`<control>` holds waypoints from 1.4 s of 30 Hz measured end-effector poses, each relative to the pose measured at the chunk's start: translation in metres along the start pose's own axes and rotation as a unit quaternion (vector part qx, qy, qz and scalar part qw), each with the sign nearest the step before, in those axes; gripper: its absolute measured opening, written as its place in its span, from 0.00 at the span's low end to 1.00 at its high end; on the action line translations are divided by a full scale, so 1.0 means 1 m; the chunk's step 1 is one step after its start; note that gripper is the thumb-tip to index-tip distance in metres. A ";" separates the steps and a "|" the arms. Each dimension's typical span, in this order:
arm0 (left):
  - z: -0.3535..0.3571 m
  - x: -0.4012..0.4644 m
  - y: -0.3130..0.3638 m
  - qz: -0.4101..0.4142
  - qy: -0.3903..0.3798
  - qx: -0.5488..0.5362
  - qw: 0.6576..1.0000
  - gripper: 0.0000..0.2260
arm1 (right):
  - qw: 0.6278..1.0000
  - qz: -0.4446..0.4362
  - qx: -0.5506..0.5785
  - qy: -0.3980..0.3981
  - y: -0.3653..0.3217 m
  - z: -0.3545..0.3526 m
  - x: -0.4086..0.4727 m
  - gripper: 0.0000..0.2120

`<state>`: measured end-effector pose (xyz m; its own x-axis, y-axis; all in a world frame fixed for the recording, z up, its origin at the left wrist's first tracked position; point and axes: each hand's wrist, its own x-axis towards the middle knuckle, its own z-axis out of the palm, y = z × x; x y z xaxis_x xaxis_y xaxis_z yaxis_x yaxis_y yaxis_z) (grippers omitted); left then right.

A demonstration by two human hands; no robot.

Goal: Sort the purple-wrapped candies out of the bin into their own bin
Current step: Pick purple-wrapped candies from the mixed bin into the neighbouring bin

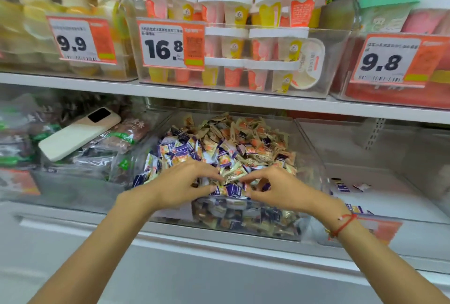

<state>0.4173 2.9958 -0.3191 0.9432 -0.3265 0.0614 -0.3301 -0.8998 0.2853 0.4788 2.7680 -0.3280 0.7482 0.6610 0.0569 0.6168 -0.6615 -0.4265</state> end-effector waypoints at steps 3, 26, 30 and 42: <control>-0.011 0.005 -0.007 0.015 -0.087 -0.018 0.996 0.16 | 0.995 0.003 -0.081 -0.055 -0.001 -0.003 0.014 0.22; 0.014 -0.009 -0.026 -0.064 0.302 -0.041 0.950 0.08 | 0.974 -0.012 -0.193 0.120 -0.033 0.009 0.067 0.17; 0.010 -0.013 -0.029 -0.038 0.180 -0.001 0.983 0.16 | 0.966 0.007 -0.249 0.061 -0.039 0.006 0.075 0.23; 0.015 0.018 0.018 -0.074 0.422 -0.203 0.881 0.23 | 0.963 -0.110 0.080 0.232 -0.016 -0.011 -0.019 0.14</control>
<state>0.4278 2.9691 -0.3269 0.7237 0.2706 0.6349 -0.3223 -0.6810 0.6576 0.4572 2.7622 -0.3123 0.6552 0.5249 0.5433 0.7552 -0.4354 -0.4900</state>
